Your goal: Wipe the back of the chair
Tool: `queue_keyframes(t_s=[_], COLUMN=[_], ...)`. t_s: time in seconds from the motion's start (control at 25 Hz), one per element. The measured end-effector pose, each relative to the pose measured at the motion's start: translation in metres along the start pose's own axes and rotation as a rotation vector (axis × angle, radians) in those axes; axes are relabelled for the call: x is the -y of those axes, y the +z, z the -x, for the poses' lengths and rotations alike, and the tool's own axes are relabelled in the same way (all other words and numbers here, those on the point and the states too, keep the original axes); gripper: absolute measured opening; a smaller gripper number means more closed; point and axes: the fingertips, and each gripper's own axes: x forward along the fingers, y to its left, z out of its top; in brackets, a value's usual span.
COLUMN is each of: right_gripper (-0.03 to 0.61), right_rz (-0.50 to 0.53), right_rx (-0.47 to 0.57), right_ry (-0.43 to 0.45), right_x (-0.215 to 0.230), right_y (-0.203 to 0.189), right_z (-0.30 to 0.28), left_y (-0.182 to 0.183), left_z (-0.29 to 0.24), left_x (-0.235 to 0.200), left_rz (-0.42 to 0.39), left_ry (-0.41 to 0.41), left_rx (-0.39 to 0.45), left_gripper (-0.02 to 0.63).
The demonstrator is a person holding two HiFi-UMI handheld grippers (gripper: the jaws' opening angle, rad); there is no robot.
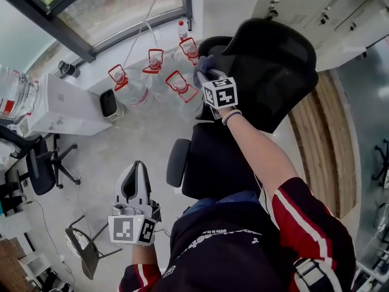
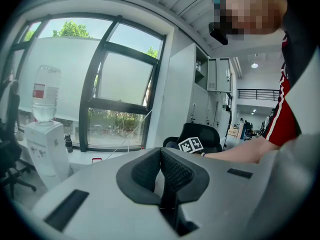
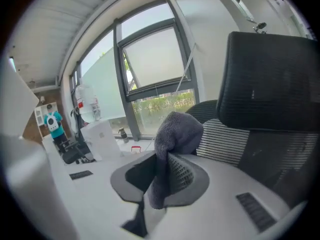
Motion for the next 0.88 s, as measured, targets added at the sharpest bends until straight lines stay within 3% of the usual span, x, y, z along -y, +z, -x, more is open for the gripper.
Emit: queue_keyframes(t_s=[0.12, 0.32, 0.64, 0.88], right_gripper=[0.063, 0.063, 0.063, 0.063], right_rz=[0.001, -0.037, -0.157, -0.268], right_rx=[0.011, 0.041, 0.012, -0.029], right_ry=[-0.024, -0.118, -0.417, -0.599], right_x=[0.011, 0.065, 0.221, 0.309], right_y=[-0.007, -0.027, -0.102, -0.159], right_z=[0.034, 0.109, 0.253, 0.331], left_y=[0.002, 0.011, 0.017, 0.011], left_z=[-0.020, -0.069, -0.119, -0.129], left_x=[0.014, 0.068, 0.192, 0.257], left_rz=[-0.007, -0.044, -0.114, -0.121], left_ry=[-0.062, -0.207, -0.440, -0.540], left_rx=[0.009, 0.024, 0.035, 0.017], left_gripper=[0.025, 0.025, 0.025, 0.025])
